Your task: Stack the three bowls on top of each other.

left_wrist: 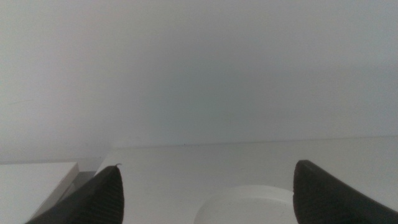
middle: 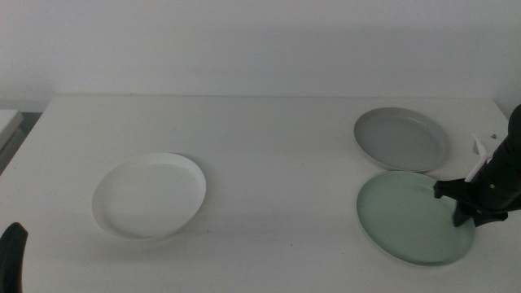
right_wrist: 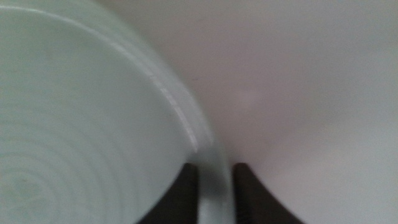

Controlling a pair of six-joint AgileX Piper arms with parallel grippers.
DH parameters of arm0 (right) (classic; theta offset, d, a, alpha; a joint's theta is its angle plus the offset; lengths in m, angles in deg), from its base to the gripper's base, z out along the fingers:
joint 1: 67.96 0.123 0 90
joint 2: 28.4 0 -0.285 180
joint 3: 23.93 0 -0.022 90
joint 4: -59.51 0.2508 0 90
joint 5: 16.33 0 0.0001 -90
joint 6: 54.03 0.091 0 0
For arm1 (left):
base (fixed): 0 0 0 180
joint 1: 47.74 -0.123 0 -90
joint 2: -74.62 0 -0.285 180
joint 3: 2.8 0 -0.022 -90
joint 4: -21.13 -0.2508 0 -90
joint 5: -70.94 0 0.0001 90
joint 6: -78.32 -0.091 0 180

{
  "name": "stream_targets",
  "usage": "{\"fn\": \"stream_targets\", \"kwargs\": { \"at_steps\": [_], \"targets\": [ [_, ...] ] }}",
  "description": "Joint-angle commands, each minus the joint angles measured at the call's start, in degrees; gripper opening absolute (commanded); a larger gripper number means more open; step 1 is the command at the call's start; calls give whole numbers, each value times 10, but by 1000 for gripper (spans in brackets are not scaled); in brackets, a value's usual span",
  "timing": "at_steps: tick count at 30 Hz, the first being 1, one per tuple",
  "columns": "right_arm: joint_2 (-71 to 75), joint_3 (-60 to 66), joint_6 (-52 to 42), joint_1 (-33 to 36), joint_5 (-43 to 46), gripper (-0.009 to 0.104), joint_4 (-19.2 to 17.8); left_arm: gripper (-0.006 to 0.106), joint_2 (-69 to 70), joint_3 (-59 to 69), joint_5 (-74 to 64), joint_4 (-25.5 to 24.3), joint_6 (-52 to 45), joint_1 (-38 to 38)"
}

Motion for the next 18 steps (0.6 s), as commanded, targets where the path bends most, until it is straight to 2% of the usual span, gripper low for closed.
{"fn": "stream_targets", "kwargs": {
  "at_steps": [1, 5, 13, 16, 18],
  "targets": [
    [-6, 2, -4, -5, 0, 10, -16, 94, 2, 0, 7, 1, 2, 0],
    [-6, 2, -11, -5, -3, -3, -24, 94, 2, 0, 7, 1, 2, 0],
    [25, -29, -6, -5, -66, -3, -23, 94, 2, 0, 7, 1, 2, 0],
    [47, -54, -6, -5, -105, -3, -6, 94, 2, 0, 7, 1, 2, 0],
    [56, -75, -17, -4, -132, -3, 19, 94, 2, 0, 7, 1, 2, 0]
  ]
}}
